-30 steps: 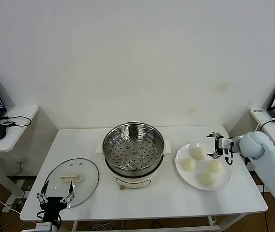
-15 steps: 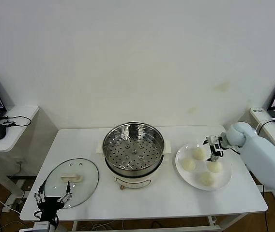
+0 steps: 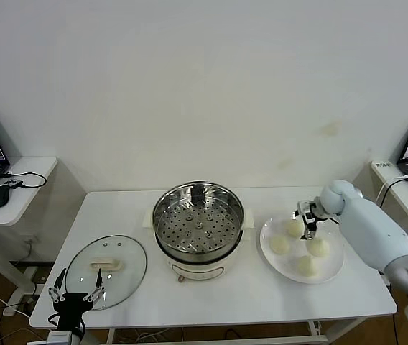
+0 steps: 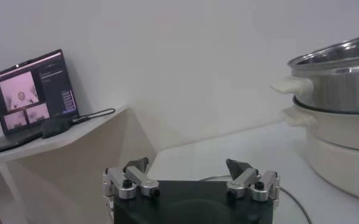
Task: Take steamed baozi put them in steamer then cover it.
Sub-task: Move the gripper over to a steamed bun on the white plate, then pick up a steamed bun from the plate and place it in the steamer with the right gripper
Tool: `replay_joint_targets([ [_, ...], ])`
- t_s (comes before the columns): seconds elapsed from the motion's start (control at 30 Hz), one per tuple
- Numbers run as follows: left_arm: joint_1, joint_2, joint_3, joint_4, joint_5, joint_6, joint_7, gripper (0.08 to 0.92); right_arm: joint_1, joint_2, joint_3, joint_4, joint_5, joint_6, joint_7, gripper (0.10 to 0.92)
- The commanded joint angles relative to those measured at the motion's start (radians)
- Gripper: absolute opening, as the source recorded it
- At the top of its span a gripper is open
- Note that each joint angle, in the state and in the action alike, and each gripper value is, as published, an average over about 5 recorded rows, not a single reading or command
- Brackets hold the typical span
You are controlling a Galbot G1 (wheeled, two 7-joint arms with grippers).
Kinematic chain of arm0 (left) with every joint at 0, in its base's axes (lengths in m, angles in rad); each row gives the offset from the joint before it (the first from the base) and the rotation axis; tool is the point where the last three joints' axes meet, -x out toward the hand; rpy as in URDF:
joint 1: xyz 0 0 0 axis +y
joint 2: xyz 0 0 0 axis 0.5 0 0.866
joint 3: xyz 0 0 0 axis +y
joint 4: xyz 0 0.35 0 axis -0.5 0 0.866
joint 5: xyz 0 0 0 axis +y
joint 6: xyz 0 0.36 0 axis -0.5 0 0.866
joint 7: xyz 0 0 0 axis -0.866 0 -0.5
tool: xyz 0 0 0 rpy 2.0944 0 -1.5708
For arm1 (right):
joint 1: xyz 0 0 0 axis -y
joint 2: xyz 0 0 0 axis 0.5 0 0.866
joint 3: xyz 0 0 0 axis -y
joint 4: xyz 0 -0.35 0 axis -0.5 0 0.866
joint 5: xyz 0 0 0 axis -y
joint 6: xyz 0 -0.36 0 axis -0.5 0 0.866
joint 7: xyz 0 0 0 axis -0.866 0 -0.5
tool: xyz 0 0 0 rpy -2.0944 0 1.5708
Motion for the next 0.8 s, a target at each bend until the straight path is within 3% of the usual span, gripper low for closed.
replay_joint_targets([
  [0.03, 0.001, -0.001, 0.002, 0.0, 0.002, -0.003, -0.001, 0.823, 0.014, 0.037, -0.005, -0.052, -0.021, 0.004, 0.004, 0.779],
  [0.27, 0.0, 0.002, 0.002, -0.006, 0.0, -0.003, -0.001, 0.823, 0.012, 0.036, -0.007, -0.05, -0.022, 0.001, 0.001, 0.661],
  [0.43, 0.0, 0.003, 0.002, -0.007, -0.001, -0.002, -0.001, 0.823, 0.025, -0.001, -0.028, -0.005, 0.008, -0.003, -0.018, 0.62],
  [0.8, -0.005, 0.018, 0.006, -0.012, -0.023, 0.0, 0.002, 0.823, 0.263, -0.198, -0.288, 0.331, 0.361, -0.082, -0.077, 0.615],
])
